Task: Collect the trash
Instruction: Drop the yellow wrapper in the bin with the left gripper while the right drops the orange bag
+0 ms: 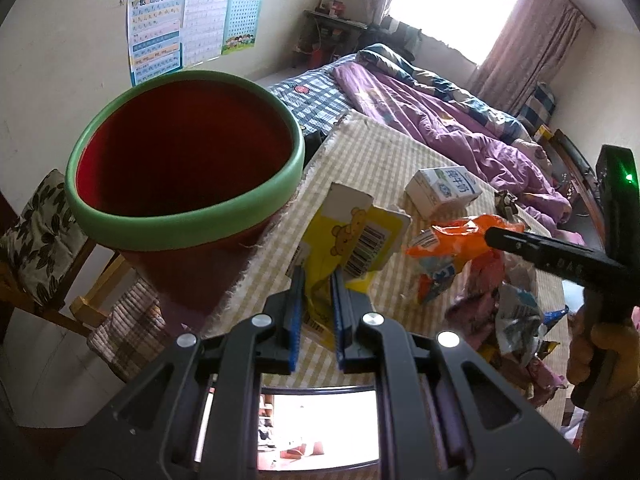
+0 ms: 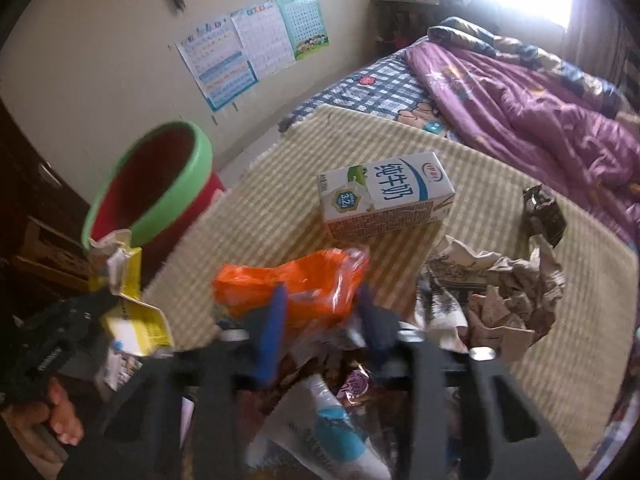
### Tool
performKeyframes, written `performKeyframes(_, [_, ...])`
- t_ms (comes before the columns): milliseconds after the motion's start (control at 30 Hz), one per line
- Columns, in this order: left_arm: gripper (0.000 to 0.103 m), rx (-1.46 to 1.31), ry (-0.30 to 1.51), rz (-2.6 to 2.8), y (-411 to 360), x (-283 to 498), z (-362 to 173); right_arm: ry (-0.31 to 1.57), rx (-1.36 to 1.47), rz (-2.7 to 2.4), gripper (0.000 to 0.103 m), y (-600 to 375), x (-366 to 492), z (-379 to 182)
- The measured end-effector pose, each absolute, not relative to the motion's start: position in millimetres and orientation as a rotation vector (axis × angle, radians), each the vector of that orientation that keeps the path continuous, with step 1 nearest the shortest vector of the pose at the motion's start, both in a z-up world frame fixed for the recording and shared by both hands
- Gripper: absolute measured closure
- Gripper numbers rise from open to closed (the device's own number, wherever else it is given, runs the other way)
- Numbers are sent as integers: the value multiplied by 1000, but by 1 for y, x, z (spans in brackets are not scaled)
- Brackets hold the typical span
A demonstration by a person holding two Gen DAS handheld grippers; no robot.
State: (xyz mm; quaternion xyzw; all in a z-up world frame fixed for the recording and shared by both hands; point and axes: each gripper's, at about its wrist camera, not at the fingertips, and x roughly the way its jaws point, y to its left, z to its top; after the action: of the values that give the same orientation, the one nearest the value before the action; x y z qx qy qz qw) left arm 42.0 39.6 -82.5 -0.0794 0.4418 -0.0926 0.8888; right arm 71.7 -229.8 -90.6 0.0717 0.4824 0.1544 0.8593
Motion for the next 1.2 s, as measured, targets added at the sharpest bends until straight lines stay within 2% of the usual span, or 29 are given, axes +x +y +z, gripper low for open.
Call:
performKeyframes(167, [91,-160,893,-173,51,44,-73,964,189,319,76,-232,68,-75])
performKeyframes(533, [91,-168,747,-136,106,68,-31,746,215,306,81,-190,56,0])
performKeyframes(767, [91,-160,745,-113,148,95,-30,730,174,317,88,-135,68,11])
performKeyframes(833, [91,-165,749,-120,158,100,-31,721,144,257,80,-131,70,10])
performKeyframes(867, [91,-163,749,-122,162,102,-33,739,160,223,53,-135,74,5])
performKeyframes(900, [91,-163,753,-126,167,105,-35,760,194,201,32,-142,79,-2])
performKeyframes(1033, [91,-170,776,-155,179,114,-43,875,374,88,31,-162,87,-40])
performKeyframes(1200, [91,-169,798,-206,184,128,-52,969,430,0,31,-160,91,-78])
